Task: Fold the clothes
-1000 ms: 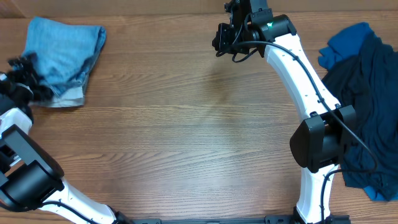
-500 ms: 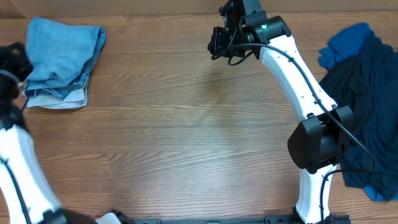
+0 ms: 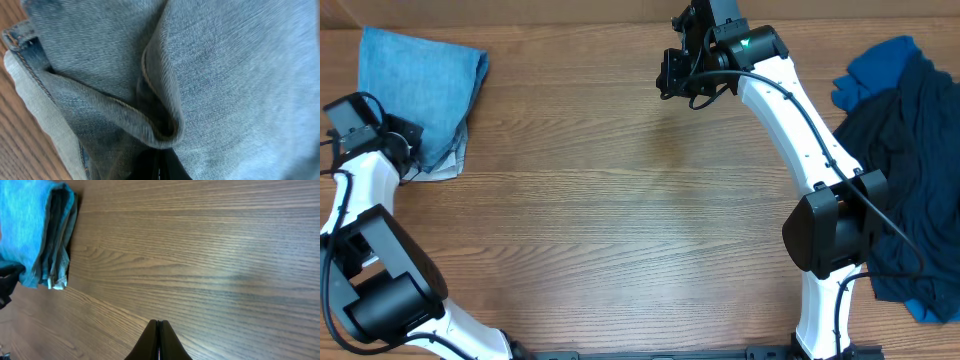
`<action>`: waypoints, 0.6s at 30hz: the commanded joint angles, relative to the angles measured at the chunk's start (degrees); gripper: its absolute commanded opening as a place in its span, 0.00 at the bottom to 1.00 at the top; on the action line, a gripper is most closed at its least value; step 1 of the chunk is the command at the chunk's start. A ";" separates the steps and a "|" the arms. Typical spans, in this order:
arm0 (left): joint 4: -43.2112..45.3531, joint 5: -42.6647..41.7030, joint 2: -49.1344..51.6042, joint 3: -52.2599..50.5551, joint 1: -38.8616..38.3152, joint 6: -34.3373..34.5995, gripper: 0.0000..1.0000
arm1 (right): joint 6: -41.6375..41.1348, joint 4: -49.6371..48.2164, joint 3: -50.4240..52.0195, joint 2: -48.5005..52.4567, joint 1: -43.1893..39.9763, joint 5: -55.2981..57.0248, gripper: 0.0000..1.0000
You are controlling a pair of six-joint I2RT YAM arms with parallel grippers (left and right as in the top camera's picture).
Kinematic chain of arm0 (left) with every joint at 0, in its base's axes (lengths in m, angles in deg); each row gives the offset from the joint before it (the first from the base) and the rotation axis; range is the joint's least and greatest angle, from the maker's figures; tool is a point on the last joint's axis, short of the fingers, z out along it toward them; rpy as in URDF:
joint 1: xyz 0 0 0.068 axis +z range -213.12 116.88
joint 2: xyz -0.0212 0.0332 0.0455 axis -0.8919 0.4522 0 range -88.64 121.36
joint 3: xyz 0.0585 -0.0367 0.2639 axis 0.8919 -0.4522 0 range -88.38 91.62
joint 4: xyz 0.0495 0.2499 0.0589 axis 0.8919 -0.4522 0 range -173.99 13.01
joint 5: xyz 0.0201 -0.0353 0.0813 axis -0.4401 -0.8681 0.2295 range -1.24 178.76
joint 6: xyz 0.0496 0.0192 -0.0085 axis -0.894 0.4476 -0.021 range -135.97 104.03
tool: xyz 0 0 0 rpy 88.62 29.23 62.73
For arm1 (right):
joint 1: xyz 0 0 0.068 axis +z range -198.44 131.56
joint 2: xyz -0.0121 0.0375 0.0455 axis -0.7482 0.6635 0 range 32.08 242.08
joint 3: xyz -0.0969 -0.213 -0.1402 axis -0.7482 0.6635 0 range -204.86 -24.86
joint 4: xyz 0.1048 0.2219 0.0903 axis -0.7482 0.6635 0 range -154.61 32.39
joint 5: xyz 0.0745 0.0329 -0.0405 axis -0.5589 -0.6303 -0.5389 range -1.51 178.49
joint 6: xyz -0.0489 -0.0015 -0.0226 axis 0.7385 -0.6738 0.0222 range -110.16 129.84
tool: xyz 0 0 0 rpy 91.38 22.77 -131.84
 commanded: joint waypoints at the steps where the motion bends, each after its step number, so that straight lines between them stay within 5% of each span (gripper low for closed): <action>1: 3.02 -6.62 -7.10 -0.42 3.74 -1.73 0.04 | 1.53 2.62 -5.53 -4.15 -0.46 1.07 0.04; 4: 3.26 -7.58 -16.46 -0.42 3.69 -9.38 0.04 | 3.85 9.94 -9.18 -9.09 -0.76 8.15 0.04; 6: -4.85 -17.03 -30.67 -0.42 3.28 -26.23 0.04 | 4.98 18.91 -9.18 -16.72 -0.85 15.32 0.04; 10: -26.84 -23.78 -45.44 -0.66 3.28 -36.98 0.04 | 4.94 29.99 -7.54 -25.29 -0.04 21.18 0.04; 13: -30.86 -23.50 -59.14 -5.97 1.25 -36.96 0.04 | 4.26 23.74 9.03 -41.66 2.82 24.20 0.04; 18: -28.20 -29.40 -75.41 -19.32 -6.67 -36.98 0.04 | 2.54 -1.62 58.42 -83.54 4.31 19.23 0.07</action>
